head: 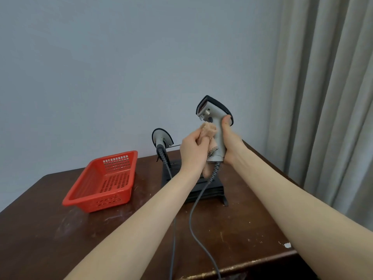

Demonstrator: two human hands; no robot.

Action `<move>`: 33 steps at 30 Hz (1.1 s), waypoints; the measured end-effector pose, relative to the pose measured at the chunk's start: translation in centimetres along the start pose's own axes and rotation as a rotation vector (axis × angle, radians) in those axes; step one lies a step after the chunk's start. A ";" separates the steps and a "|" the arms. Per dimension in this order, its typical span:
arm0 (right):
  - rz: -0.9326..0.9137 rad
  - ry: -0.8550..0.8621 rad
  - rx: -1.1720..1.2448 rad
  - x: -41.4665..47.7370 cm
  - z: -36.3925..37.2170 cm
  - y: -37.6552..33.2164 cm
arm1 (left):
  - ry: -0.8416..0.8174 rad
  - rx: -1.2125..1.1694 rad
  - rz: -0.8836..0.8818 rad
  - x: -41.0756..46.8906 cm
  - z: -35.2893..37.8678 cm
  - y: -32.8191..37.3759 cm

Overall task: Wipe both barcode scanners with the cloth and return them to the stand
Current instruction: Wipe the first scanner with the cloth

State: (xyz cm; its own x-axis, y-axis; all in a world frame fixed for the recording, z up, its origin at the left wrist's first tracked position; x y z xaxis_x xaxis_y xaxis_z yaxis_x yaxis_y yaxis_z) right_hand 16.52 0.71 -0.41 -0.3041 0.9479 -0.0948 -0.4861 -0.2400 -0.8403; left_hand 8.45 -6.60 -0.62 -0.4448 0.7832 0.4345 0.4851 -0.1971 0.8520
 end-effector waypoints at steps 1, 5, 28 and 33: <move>0.005 -0.020 0.035 0.0 0.1 0.1 | 0.000 -0.004 0.030 0.2 0.2 0.3; 0.002 -0.048 0.088 -0.1 -0.1 -0.1 | -0.062 0.063 0.174 -1.3 0.7 0.0; 0.211 -0.143 0.419 -0.3 -0.3 0.6 | -0.122 0.493 0.536 -2.5 0.0 -0.7; 0.201 -0.048 0.482 -0.2 -0.1 0.9 | -0.077 0.378 0.345 -0.8 -0.4 -0.2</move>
State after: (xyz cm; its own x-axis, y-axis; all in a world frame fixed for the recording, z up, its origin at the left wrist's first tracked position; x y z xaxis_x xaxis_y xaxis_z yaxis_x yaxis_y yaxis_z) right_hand 16.23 0.35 -1.27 -0.4619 0.8653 -0.1947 -0.7328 -0.4960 -0.4658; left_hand 8.39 -7.46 -0.99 -0.1609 0.7542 0.6366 0.8382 -0.2361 0.4916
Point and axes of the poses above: each hand's wrist, its own x-axis towards the middle knuckle, its own z-axis out of the palm, y = z × x, the point moved 1 cm from there along x, towards the middle knuckle, and after that the axes turned 8 degrees about x, right-handed, at the moved point
